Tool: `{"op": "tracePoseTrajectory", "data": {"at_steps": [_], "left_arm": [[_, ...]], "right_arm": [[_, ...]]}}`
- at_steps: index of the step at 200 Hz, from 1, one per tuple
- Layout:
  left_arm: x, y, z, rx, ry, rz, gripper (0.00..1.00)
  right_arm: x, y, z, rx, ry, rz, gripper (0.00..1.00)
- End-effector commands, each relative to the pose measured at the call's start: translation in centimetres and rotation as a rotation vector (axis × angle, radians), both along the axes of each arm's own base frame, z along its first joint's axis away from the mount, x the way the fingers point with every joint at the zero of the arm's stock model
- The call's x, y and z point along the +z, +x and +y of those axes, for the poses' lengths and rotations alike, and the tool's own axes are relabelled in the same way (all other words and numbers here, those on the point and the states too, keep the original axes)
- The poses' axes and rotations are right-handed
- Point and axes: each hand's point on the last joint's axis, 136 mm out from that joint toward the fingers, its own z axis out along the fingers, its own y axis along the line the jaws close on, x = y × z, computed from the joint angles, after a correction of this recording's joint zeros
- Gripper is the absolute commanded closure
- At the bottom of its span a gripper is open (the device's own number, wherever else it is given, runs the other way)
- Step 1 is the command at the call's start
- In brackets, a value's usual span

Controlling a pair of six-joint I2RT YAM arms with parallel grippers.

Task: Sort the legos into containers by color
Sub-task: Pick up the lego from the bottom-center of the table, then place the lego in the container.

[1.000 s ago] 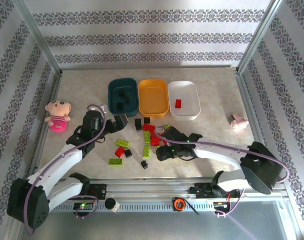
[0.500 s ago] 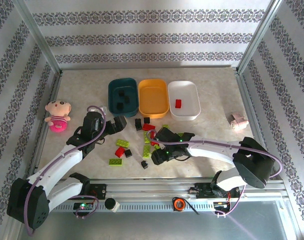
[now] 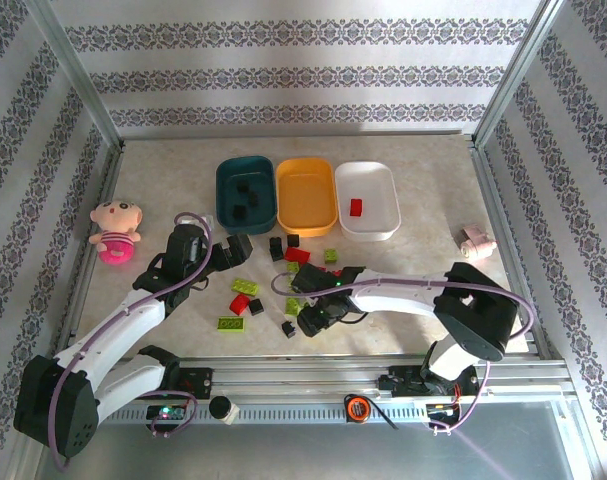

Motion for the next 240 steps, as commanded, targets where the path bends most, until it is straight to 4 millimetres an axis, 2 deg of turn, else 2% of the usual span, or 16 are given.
{"op": "tracePoseTrajectory", "data": {"at_steps": [1,27,54,96,125,135,146,172,200,222,240], "left_arm": [[-0.1,-0.4,0.5,0.001,0.032,0.004,0.0],[-0.1,-0.5,0.7,0.005,0.036,0.007,0.0],[0.2,-0.5,0.7,0.005,0.036,0.003,0.0],[0.5,-0.4,1.1,0.028,0.04,-0.019,0.0],[0.3,-0.4,1.1,0.03,0.038,-0.022,0.0],[0.3,-0.4,1.1,0.028,0.035,-0.02,0.0],[0.2,-0.4,1.0,0.023,0.033,-0.021,0.0],[0.0,-0.6,1.0,0.02,0.027,-0.013,0.0],[-0.1,-0.9,0.9,0.012,0.032,0.0,0.0],[-0.4,-1.3,1.1,0.007,0.052,0.02,0.0],[-0.8,-1.7,1.2,0.005,0.056,0.035,0.0]], "right_arm": [[0.1,1.0,-0.1,0.01,-0.058,-0.056,0.47],[-0.3,0.3,-0.2,0.021,-0.066,-0.03,0.56],[0.9,-1.2,-0.2,0.044,0.003,0.015,0.65],[5.5,-2.8,-0.7,0.037,0.192,0.069,0.74],[10.5,-1.2,-0.3,-0.023,0.387,0.057,0.76],[12.4,0.2,-0.2,-0.046,0.438,0.022,0.75],[14.4,2.6,-0.1,-0.08,0.485,-0.031,0.76],[16.8,10.6,-0.7,-0.232,0.494,-0.181,0.76],[16.3,18.7,-0.1,-0.329,0.395,-0.293,0.76],[13.6,24.1,-0.1,-0.391,0.263,-0.332,0.76],[11.4,27.5,0.3,-0.419,0.197,-0.342,0.75]]}}
